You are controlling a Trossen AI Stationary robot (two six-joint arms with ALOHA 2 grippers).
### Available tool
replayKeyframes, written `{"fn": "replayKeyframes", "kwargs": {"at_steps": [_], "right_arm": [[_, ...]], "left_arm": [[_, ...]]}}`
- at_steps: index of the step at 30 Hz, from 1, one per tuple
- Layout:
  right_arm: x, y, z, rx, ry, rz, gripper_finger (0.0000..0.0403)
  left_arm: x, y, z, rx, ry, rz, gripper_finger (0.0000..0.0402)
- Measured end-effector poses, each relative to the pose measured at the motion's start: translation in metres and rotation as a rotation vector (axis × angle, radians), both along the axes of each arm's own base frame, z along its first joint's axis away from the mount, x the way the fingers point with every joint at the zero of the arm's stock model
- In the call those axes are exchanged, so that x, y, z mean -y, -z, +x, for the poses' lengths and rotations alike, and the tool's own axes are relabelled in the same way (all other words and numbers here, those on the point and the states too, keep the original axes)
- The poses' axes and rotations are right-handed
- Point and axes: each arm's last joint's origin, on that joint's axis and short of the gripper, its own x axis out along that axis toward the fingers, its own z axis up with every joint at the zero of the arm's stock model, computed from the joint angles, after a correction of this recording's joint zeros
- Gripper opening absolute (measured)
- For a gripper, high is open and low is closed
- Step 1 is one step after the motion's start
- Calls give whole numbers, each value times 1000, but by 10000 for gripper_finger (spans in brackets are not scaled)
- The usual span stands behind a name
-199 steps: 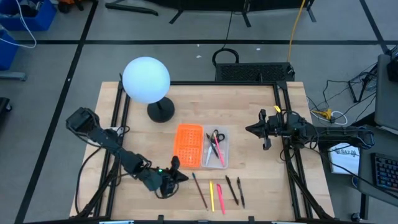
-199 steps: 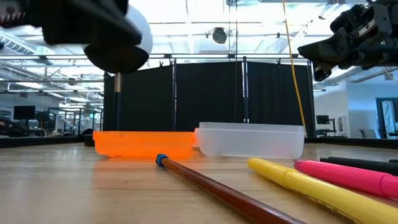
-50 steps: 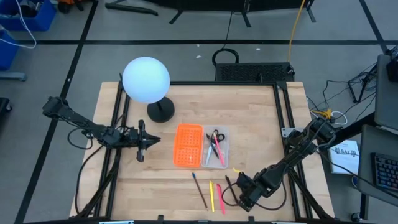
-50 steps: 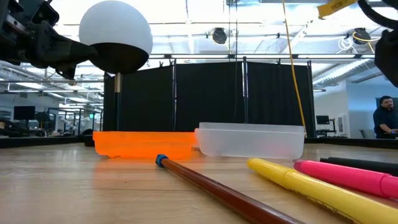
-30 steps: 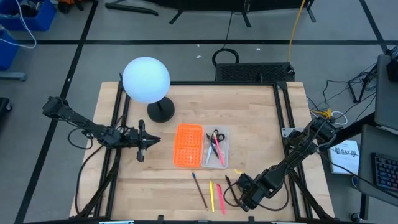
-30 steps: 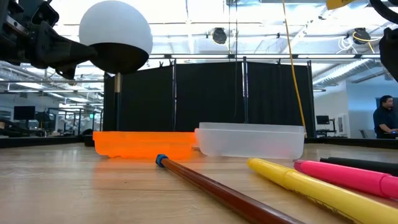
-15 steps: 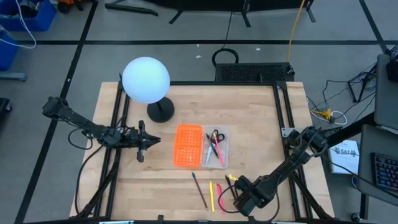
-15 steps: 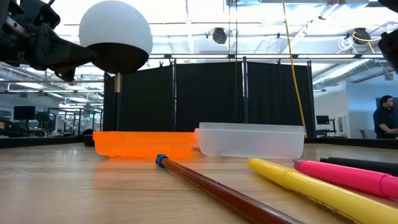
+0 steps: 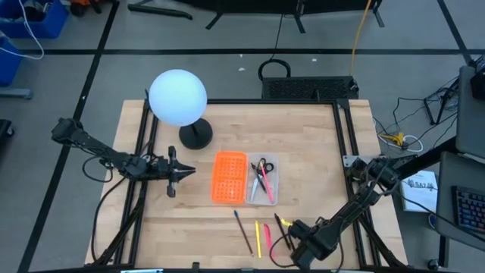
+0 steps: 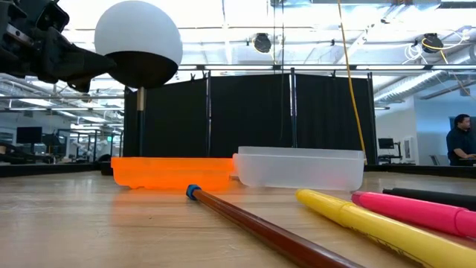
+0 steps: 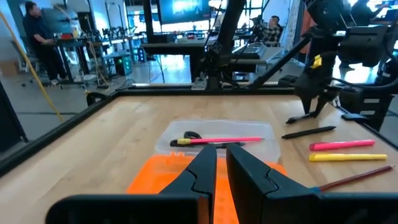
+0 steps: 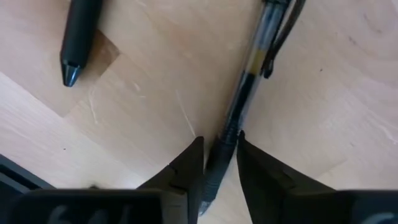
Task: Pick & place school supplies into a supply box
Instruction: Put the right black pen into the orange supply box
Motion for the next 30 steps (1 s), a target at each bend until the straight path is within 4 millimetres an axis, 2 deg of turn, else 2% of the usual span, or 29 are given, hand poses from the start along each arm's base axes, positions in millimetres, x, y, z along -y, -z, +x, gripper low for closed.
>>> {"fn": "replayKeyframes", "kwargs": {"at_steps": [8,14,16,19,21,24,30], "right_arm": [[-4,1,4,117,5,-23,28],[-2,-6,5,177,0,-36,27],[-1,-19,6,246,13,-28,27],[4,-44,11,442,15,-64,27],[18,-59,16,523,28,-114,27],[33,-91,31,654,64,-57,27],[80,-121,70,826,86,-48,27]], "left_arm": [[0,-6,0,58,-1,17,47],[0,-6,0,60,-1,16,47],[0,-6,0,60,0,16,47],[0,-7,0,61,-1,15,47],[0,-6,0,60,0,23,47],[0,-6,0,60,-1,27,47],[0,-6,0,59,0,19,47]]}}
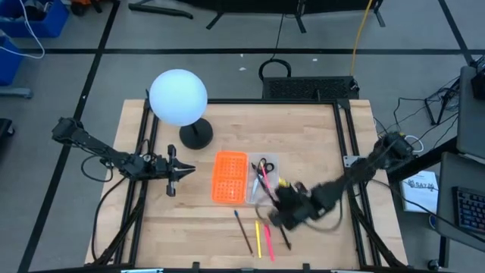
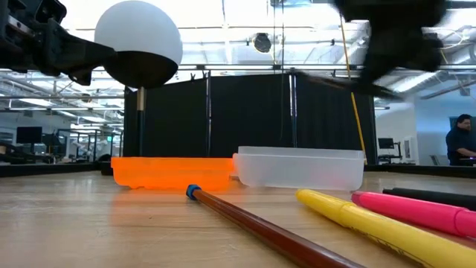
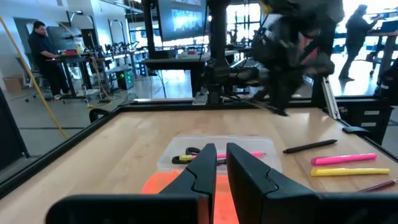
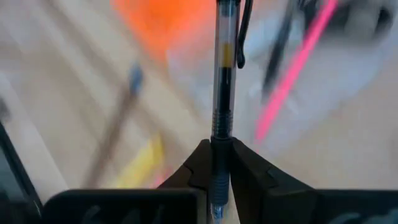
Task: Pick & place school supplies into a supply box
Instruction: Put the right black pen into the orange supply box
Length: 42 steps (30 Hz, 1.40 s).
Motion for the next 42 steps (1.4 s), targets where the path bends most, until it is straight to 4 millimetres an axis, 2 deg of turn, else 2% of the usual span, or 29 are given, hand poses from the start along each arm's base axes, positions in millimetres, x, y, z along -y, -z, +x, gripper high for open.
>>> {"fn": "replayKeyframes", "kwargs": {"at_steps": [3,7,12,19,22,28,35,42], "right_arm": [[26,-8,22,79,65,56,27],[63,-10,48,134,68,145,27],[92,6,63,111,116,224,27],[102,42,62,11,158,296,27],[106,51,60,-12,164,296,27],[116,63,58,-20,173,276,27],[119,73,52,-20,179,277,30],[118,72,54,12,179,291,121]], "left_arm": [[0,0,0,-1,0,1,47],[0,0,0,-5,-1,18,47],[0,1,0,-12,0,6,47],[0,4,0,-40,1,18,47],[0,4,0,-36,1,14,47],[0,2,0,-25,1,2,47],[0,2,0,-24,2,2,47],[0,3,0,-26,2,-7,47]]}}
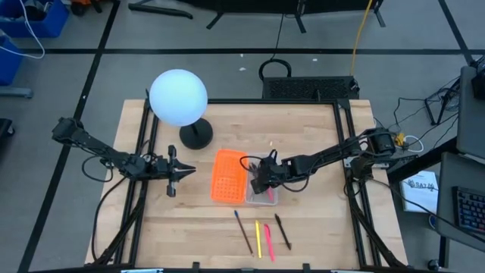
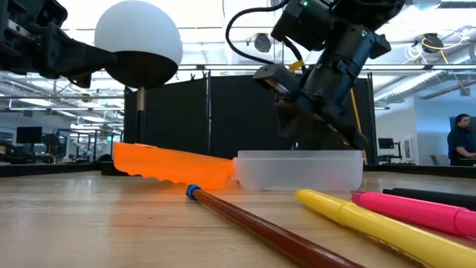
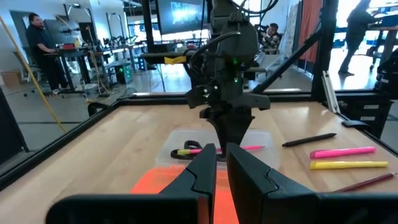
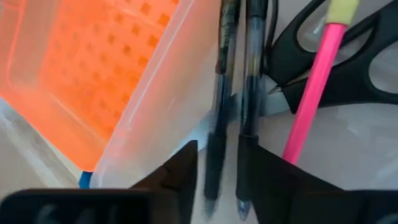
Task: Pick & place school supplies into a supply box
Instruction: Put the right black pen into the orange supply box, then put the brown pencil into the orange supply box
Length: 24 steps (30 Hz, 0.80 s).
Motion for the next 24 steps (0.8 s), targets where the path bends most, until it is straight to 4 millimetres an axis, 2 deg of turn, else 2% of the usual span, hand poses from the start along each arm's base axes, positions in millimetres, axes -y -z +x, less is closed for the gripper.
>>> {"fn": "replayKeyframes", "kwargs": {"at_steps": [4,7,10,13,18,21,24], "right_arm": [[0,-4,-1,13,12,9,154],[1,-12,-4,25,4,4,163],[1,-29,-8,75,-22,-9,163],[3,-54,-14,159,-79,-64,157],[-4,-97,-36,272,-378,-375,129],[-19,-111,-53,270,-567,-555,92],[-30,-124,-69,261,-670,-744,40]], "left_arm": [[0,1,0,-5,1,-11,47],[0,1,0,-5,1,-11,47],[0,1,0,-4,1,-15,47],[0,1,0,-4,1,-24,47],[0,1,0,-4,1,-31,47],[0,2,0,-13,-8,-15,47],[-2,3,0,-25,-57,3,47]]}}
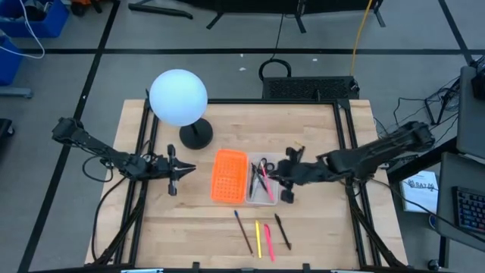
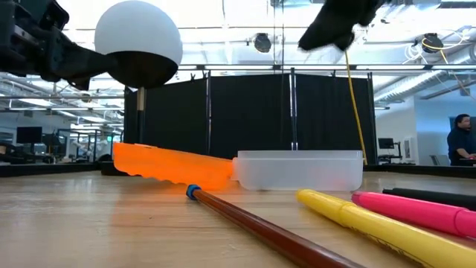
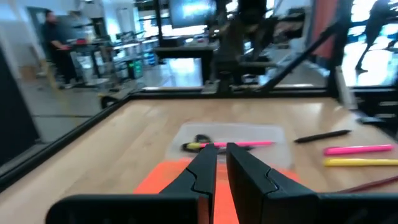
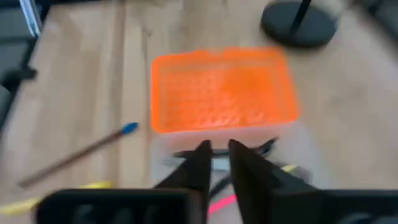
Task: Pick & place school supplies into a supply box
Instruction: Put the brown pencil into the orange supply box
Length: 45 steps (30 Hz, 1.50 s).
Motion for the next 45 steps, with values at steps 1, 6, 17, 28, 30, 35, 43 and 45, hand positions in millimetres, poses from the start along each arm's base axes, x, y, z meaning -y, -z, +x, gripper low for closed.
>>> {"fn": "replayKeyframes", "kwargs": {"at_steps": [1,6,17,28,30,35,43,45], "right_arm": [[-3,-3,-5,16,-28,-50,21],[7,-9,-37,196,-37,-114,13],[43,48,-112,497,-67,-111,1],[54,93,-130,681,-165,-149,1],[57,91,-131,727,-151,-165,0],[61,88,-130,753,-113,-168,0],[61,86,-131,770,-124,-237,0],[61,86,-131,772,-129,-254,0]], "left_arm": [[-1,1,0,-6,-19,2,47],[-4,6,-1,-60,-124,32,47],[-8,19,-4,-193,-229,182,47],[-7,7,-2,-138,-216,376,47],[-7,6,-2,-138,-215,395,47],[-7,5,-2,-149,-212,476,47],[-5,-15,1,-39,-229,360,47],[-3,-31,5,-28,-213,288,46]]}}
